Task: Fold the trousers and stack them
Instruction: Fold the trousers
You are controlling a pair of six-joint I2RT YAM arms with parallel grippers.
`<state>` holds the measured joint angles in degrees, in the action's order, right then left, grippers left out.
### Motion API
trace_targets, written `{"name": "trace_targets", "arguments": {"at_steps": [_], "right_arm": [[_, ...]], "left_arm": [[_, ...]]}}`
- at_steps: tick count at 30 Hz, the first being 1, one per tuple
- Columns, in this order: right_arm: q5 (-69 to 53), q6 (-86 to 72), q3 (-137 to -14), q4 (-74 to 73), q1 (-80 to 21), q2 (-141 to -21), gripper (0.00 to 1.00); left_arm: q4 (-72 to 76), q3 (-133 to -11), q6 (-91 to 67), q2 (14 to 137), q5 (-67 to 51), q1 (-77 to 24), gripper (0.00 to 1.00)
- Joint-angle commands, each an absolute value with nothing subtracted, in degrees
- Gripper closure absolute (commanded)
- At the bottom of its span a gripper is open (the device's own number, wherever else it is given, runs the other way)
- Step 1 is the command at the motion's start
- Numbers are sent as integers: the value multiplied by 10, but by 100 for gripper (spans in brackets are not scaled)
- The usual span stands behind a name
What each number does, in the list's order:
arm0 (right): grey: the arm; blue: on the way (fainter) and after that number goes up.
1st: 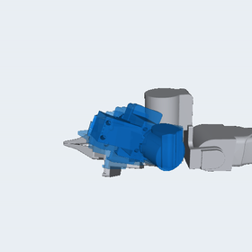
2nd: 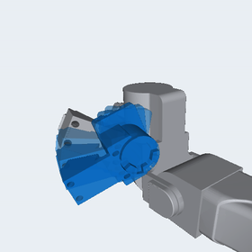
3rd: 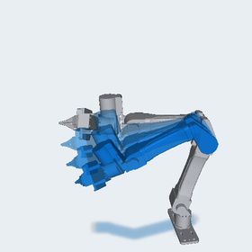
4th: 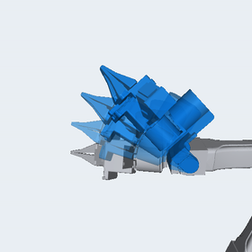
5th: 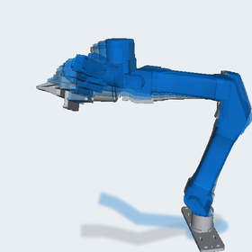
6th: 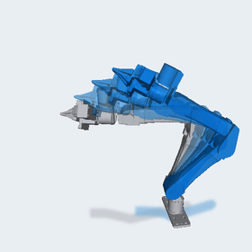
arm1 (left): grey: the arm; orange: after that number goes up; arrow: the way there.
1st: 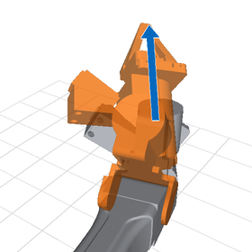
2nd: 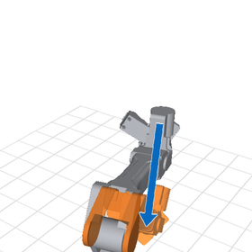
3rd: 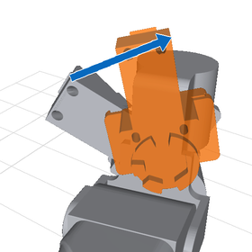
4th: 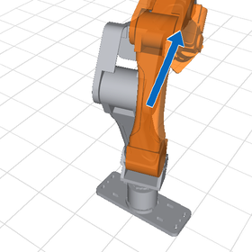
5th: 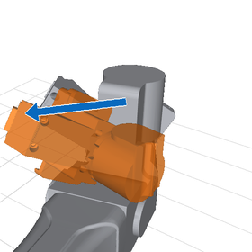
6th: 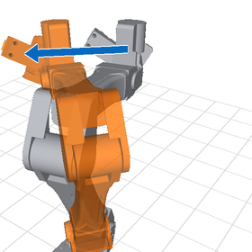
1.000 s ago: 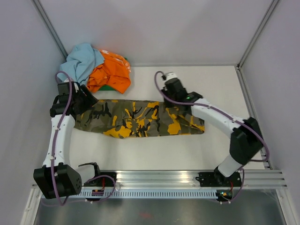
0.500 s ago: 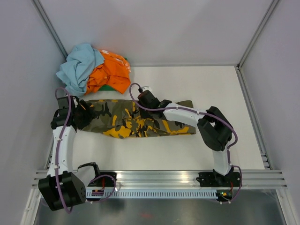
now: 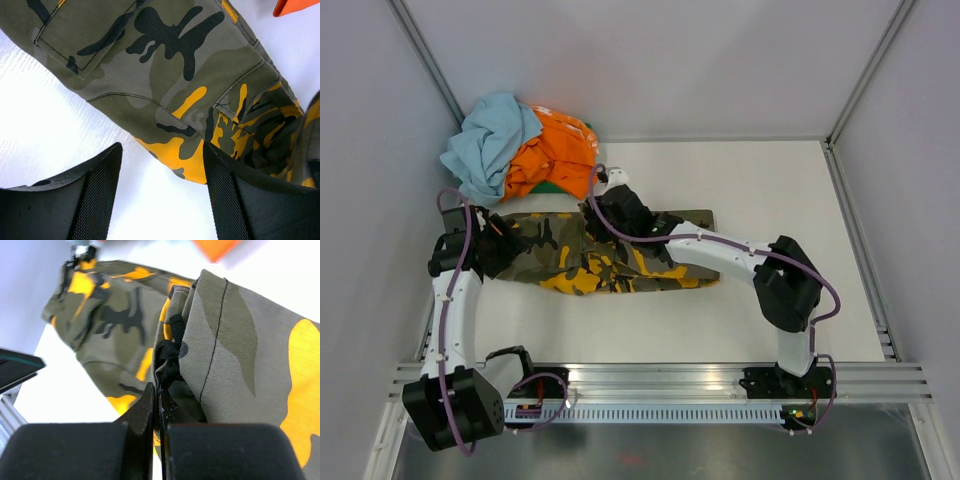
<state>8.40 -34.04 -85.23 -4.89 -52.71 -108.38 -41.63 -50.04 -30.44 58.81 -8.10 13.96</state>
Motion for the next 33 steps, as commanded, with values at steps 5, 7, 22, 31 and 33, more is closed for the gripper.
{"name": "trace_targets", "arguments": {"at_steps": [5,7,22,31,33], "right_arm": [[54,-357,-878,-28,-560,-1160,96],[7,-351,-885,-25,-560,-1164,57],[-4,-336,-860,-167,-385,-957,10],[47,-312,-642,-165,-253,-840,10],[59,-301,-623,-166,-251,-833,10]], "left_arm": [[-419,-512,-305,588,-82,161,28],[-417,-512,-297,588,-87,165,28],[-294,-497,-293,627,-281,103,28],[-243,-538,-316,829,-123,-45,26],[-226,-543,-314,857,-119,-46,26]]}}
